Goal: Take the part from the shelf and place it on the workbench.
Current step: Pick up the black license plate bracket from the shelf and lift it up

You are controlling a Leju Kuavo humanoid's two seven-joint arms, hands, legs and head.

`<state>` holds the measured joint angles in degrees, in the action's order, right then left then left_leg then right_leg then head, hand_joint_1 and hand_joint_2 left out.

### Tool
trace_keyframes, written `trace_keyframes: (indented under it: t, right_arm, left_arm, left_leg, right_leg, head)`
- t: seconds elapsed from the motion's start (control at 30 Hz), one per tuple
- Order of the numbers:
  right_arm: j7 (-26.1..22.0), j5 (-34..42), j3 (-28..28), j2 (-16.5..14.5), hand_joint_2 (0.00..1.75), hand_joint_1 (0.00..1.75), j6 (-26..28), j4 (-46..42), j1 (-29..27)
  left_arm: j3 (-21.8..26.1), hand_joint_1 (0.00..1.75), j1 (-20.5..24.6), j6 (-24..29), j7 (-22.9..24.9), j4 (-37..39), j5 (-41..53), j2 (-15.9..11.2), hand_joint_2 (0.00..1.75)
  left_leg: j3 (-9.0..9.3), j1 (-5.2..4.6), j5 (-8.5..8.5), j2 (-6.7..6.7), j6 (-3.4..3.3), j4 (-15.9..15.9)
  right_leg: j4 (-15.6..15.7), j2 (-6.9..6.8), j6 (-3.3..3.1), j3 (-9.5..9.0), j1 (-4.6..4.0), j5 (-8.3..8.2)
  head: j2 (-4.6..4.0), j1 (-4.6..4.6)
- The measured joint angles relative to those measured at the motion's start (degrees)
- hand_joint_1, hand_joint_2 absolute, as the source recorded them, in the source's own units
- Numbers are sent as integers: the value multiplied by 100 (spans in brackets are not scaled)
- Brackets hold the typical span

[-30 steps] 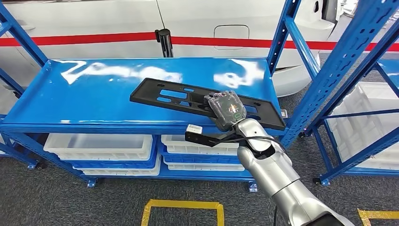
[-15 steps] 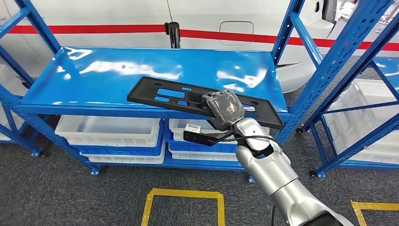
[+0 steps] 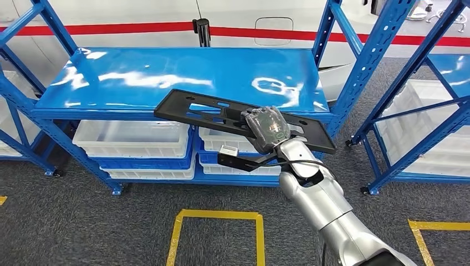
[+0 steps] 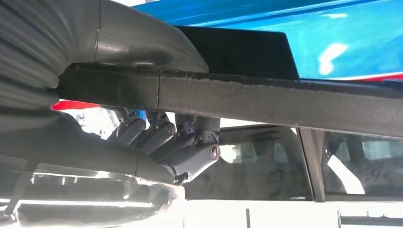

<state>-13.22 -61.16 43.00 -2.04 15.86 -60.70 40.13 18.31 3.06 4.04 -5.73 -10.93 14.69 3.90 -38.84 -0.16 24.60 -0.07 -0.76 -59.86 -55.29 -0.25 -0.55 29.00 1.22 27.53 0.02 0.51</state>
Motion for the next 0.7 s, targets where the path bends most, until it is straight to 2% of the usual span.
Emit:
trace_keyframes:
  t: [0.07,0.1,0.13,0.17,0.2,0.23,0.27,0.3,0.33,0.37,0.43,0.47,0.5,0.53,0.57,0.6,0.63,0.67,0.7]
  right_arm:
    - [1,-4,1,-14,175,175,-11,1,10]
    - [2,-7,2,-16,175,175,-22,1,7]
    - [2,-9,2,-15,175,175,-33,2,5]
    - [2,-10,3,-15,175,175,-43,2,4]
    - [2,-10,3,-15,175,175,-48,2,2]
    - [2,-10,3,-15,175,175,-51,2,3]
    - [2,-10,-1,-15,175,175,-52,2,4]
    - [4,-11,-7,-16,175,175,-51,1,4]
    - [5,-12,-12,-17,175,175,-51,1,5]
    - [7,-13,-17,-19,175,175,-50,0,7]
    - [8,-16,-20,-17,175,175,-49,1,7]
    - [8,-19,-21,-15,175,175,-49,1,9]
    - [8,-21,-23,-10,175,175,-49,1,9]
    - [8,-24,-26,-7,175,175,-50,1,9]
    - [8,-26,-27,-6,175,175,-50,2,8]
    - [8,-27,-28,-5,175,175,-50,2,4]
    - [8,-28,-27,-5,175,175,-51,2,2]
    - [8,-30,-26,-8,175,175,-54,2,0]
    - [8,-34,-26,-13,175,175,-58,1,0]
  left_arm:
    - [2,0,17,-1,-15,-1,3,-2,175]
    - [2,0,28,-2,-17,-2,5,-3,175]
    - [3,0,37,-1,-17,-2,9,-4,175]
    - [3,0,41,-1,-16,-2,15,-6,175]
    - [3,0,42,0,-14,-2,20,-10,175]
    - [3,0,41,-1,-13,-2,25,-16,175]
    - [2,0,39,-5,-12,-2,28,-21,175]
    - [2,0,35,-10,-13,-2,30,-24,175]
    - [1,0,30,-15,-15,-2,32,-25,175]
    - [1,0,24,-18,-17,-2,32,-25,175]
    - [1,0,17,-19,-21,-1,34,-19,175]
    - [1,0,19,-18,-25,-1,36,-12,175]
    - [1,0,21,-17,-28,0,40,-7,175]
    - [2,0,25,-17,-32,0,44,-1,175]
    - [2,0,25,-13,-35,0,48,0,175]
    - [3,0,23,-9,-35,0,50,-1,175]
    - [3,0,23,-7,-36,0,51,-1,175]
    - [3,0,24,-4,-35,0,52,-1,175]
    - [3,0,25,-5,-35,0,51,-1,175]
  left_leg:
    - [-225,30,576,-11,83,-755]
    - [-289,48,736,-10,114,-1108]
    - [-281,67,761,-10,137,-1325]
    - [-170,88,666,-9,153,-1334]
    - [47,111,514,-9,162,-1135]
    - [335,132,407,-10,169,-776]
    - [640,137,388,-17,169,-361]
    - [861,131,414,-31,148,-31]
    - [981,113,470,-45,119,177]
    - [1010,87,491,-57,76,257]
    - [925,68,388,-37,-53,290]
    - [869,69,319,-21,-127,307]
    - [797,73,242,-3,-190,326]
    - [717,74,168,11,-232,328]
    - [620,65,95,13,-256,327]
    - [524,54,20,21,-262,325]
    - [426,41,-55,26,-265,321]
    - [333,28,-128,30,-263,318]
    - [246,16,-198,32,-257,316]
  right_leg:
    - [-13,-10,-38,151,-5,-135]
    - [-26,-10,-31,239,-6,-198]
    - [-46,-11,-21,331,-6,-255]
    - [-74,-10,-2,421,-2,-302]
    - [-107,-8,21,507,3,-344]
    - [-145,-4,49,581,7,-380]
    - [-178,2,88,643,3,-413]
    - [-196,4,127,682,-4,-450]
    - [-204,4,174,704,-13,-489]
    - [-195,1,219,717,-18,-535]
    - [-194,0,295,752,-34,-585]
    - [-271,4,289,816,-43,-497]
    - [-456,9,257,906,-54,-308]
    - [-774,10,202,1022,-50,-26]
    - [-1172,11,162,1132,-54,254]
    - [-1575,11,158,1205,-52,451]
    - [-1888,11,190,1227,-53,522]
    - [-2027,12,243,1165,-57,463]
    - [-1955,11,293,1003,-62,330]
  head:
    - [0,15]
    - [0,18]
    - [0,17]
    - [0,19]
    - [0,19]
    - [0,20]
    - [0,23]
    - [0,20]
    - [0,19]
    - [0,16]
    - [0,11]
    - [0,4]
    - [0,-4]
    - [0,-12]
    - [0,-21]
    - [0,-24]
    - [0,-23]
    - [0,-24]
    - [0,-21]
